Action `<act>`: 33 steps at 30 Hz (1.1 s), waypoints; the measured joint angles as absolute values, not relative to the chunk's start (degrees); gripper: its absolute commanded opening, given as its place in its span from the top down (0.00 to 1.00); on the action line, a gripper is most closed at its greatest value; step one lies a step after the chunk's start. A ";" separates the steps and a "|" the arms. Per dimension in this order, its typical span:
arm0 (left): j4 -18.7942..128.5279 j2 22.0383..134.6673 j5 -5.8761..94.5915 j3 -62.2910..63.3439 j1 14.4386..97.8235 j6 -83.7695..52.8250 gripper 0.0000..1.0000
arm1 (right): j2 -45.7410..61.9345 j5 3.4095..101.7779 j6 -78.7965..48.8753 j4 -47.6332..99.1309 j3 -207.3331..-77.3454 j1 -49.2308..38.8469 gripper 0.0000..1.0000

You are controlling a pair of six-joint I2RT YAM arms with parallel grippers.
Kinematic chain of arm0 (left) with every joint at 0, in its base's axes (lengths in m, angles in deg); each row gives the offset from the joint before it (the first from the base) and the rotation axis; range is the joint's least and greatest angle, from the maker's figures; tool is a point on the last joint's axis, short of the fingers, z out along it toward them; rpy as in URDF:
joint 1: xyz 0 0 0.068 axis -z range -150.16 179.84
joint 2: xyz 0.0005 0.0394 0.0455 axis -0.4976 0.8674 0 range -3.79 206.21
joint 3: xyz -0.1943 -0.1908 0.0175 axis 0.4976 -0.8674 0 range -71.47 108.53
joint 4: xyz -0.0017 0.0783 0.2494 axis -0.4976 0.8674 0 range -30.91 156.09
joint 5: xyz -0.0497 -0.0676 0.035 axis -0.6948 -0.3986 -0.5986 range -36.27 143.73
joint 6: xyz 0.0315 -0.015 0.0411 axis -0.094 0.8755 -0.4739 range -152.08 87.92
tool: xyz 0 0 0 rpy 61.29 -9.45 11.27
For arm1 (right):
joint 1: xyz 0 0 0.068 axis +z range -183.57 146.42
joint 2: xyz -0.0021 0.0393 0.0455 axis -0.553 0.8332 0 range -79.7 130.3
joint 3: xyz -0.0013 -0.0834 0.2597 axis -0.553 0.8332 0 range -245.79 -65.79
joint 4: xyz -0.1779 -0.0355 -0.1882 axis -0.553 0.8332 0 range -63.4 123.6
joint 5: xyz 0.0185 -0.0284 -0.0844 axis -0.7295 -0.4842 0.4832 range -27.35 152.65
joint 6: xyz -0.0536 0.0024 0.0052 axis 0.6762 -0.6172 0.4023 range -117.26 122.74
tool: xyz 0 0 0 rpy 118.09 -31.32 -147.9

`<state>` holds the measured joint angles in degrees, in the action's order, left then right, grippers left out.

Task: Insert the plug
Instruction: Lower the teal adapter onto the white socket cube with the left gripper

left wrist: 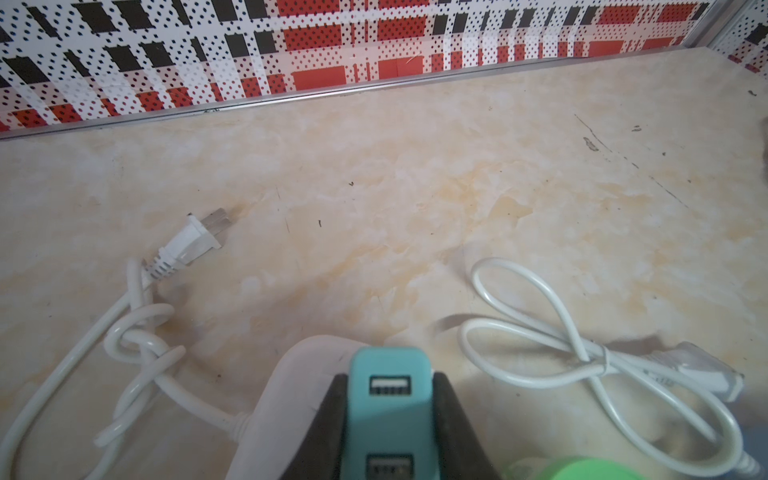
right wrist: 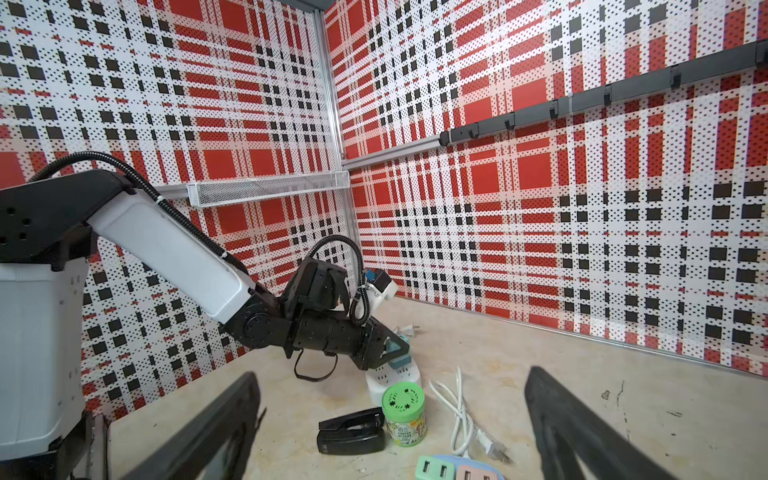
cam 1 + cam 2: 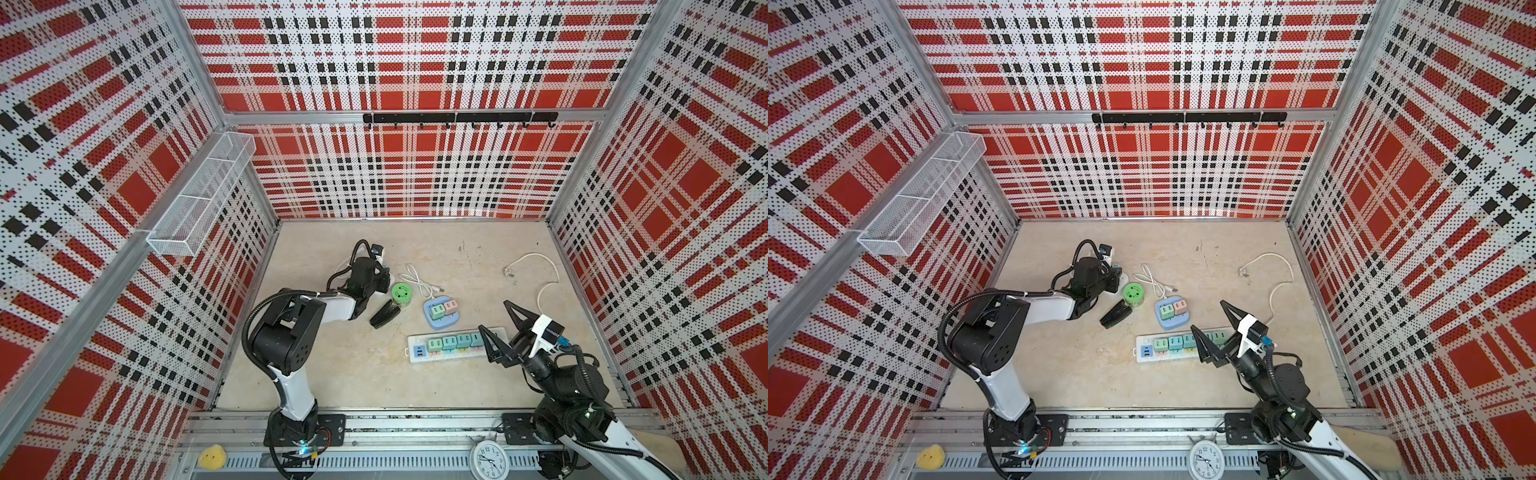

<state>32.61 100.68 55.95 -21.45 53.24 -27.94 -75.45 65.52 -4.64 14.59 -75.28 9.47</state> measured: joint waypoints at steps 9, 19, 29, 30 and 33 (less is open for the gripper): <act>33.07 102.49 55.62 -19.12 54.03 -29.95 1.00 | -76.28 64.60 -5.53 16.91 -75.26 9.47 0.00; 26.51 104.72 54.02 -19.84 53.41 -28.00 1.00 | -76.26 64.17 -5.91 17.39 -75.26 9.47 0.00; 23.47 105.02 58.68 -21.17 55.99 -27.67 1.00 | -75.37 63.20 -6.47 17.26 -75.26 9.47 0.00; 23.14 105.02 58.99 -21.35 56.26 -27.70 1.00 | -75.23 63.07 -6.67 17.12 -75.26 9.47 0.00; 22.51 105.02 59.09 -21.69 56.56 -28.00 1.00 | -74.91 62.74 -7.24 16.93 -75.26 9.47 0.00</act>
